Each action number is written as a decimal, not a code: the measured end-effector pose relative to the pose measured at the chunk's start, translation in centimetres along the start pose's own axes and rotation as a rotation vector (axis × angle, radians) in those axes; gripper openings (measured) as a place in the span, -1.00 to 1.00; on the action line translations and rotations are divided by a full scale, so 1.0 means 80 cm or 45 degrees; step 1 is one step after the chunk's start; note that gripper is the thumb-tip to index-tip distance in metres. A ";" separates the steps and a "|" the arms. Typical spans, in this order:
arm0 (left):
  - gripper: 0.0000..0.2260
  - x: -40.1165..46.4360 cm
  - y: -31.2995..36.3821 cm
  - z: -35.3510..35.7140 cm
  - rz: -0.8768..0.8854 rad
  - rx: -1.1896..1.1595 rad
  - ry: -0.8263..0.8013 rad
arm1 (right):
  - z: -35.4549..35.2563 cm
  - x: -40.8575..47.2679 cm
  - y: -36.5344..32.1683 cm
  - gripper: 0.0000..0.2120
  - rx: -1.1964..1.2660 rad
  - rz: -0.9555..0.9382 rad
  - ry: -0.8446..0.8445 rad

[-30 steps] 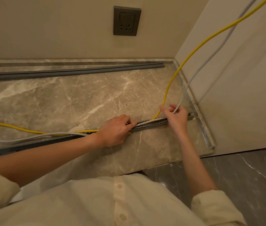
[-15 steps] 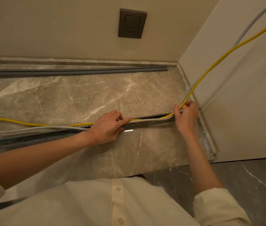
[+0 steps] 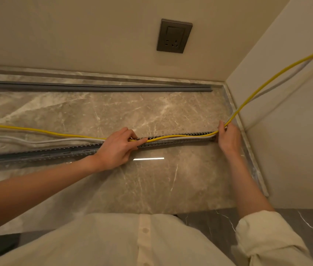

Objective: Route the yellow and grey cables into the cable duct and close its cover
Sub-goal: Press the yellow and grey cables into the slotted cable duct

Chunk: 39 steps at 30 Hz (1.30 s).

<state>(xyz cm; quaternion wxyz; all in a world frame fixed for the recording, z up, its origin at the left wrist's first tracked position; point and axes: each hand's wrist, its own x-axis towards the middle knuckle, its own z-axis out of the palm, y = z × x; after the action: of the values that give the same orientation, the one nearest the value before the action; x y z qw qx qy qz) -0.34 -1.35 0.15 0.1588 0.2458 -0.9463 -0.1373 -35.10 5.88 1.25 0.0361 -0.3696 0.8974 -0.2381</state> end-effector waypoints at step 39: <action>-0.62 0.078 0.031 0.054 0.147 -0.065 -0.100 | 0.041 0.021 0.006 -0.59 0.102 -0.036 0.000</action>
<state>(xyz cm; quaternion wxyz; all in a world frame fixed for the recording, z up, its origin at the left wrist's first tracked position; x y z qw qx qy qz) -8.18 -1.66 -1.47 0.1353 0.1811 -0.9606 -0.1617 -35.86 3.72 -1.72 0.0473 -0.3805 0.8819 -0.2743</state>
